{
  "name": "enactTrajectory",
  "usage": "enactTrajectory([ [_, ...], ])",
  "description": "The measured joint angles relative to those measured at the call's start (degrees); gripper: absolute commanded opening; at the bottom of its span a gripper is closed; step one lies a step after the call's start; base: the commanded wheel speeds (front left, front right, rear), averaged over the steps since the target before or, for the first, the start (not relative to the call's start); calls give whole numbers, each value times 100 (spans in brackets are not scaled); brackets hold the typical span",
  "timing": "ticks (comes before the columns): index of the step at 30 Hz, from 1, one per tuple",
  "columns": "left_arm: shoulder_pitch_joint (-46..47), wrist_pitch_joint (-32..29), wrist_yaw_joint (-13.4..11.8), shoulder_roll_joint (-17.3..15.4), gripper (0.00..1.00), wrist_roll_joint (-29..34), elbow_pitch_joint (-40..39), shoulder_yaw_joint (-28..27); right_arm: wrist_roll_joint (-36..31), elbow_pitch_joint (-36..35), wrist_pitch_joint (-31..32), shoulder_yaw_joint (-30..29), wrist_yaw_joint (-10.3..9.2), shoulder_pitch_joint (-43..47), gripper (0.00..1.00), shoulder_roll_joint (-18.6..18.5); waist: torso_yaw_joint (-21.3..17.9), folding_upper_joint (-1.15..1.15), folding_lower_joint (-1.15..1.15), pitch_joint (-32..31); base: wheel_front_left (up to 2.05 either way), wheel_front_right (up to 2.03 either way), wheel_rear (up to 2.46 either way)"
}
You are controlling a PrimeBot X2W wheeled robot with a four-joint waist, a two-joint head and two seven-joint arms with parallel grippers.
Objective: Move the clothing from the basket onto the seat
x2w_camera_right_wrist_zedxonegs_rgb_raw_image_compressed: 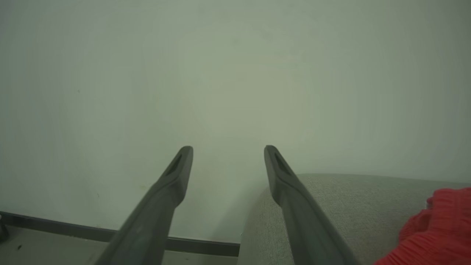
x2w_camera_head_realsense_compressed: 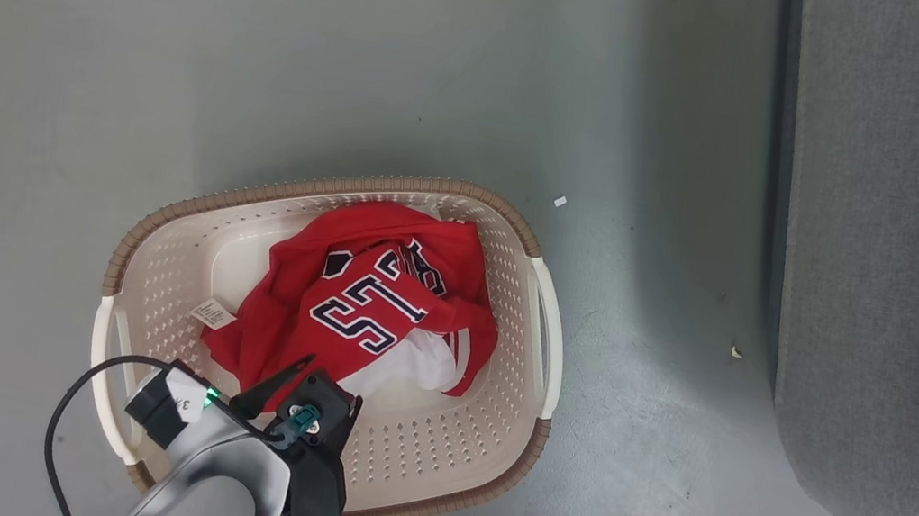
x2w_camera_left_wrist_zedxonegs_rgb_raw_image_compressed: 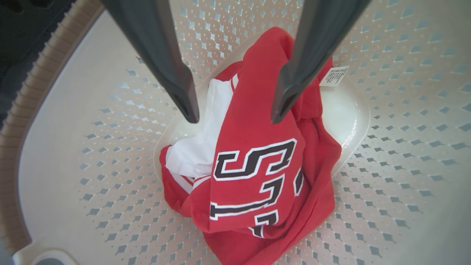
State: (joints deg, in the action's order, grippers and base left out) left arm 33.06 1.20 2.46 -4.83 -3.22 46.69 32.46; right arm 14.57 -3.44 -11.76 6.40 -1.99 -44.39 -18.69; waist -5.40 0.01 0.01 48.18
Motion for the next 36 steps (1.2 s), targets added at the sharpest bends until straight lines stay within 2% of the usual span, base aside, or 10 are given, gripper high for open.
enactTrajectory([
  [13, 476, 93, -109, 55, 100, 144, 672, 103, -26, -243, 0, -5, -3, -70, 100, -31, -58, 0, -1, 322, 0, 0, 0],
  [29, 1093, 186, -403, 124, 100, 348, 1291, 146, -42, -354, -1, -38, -48, -83, 100, -35, -132, -1, 0, 791, 0, 0, 0],
  [30, 1125, 221, -403, 136, 97, 347, 1313, 145, -42, -352, -7, -38, -51, -83, 100, -35, -130, -1, 0, 797, 0, 0, 0],
  [31, 1152, 249, -403, 143, 54, 346, 1335, 145, -42, -347, -26, -38, -51, -83, 100, -36, -129, -1, -1, 801, 0, 0, 0],
  [33, 1172, 296, -402, 148, 0, 336, 1381, 145, -42, -330, -43, -38, -51, -83, 100, -36, -127, -1, -1, 805, 0, 0, 0],
  [36, 1206, 353, -396, 155, 0, 328, 1449, 149, -43, -304, -45, -37, -51, -83, 100, -35, -126, -1, 0, 800, 0, 0, 0],
])
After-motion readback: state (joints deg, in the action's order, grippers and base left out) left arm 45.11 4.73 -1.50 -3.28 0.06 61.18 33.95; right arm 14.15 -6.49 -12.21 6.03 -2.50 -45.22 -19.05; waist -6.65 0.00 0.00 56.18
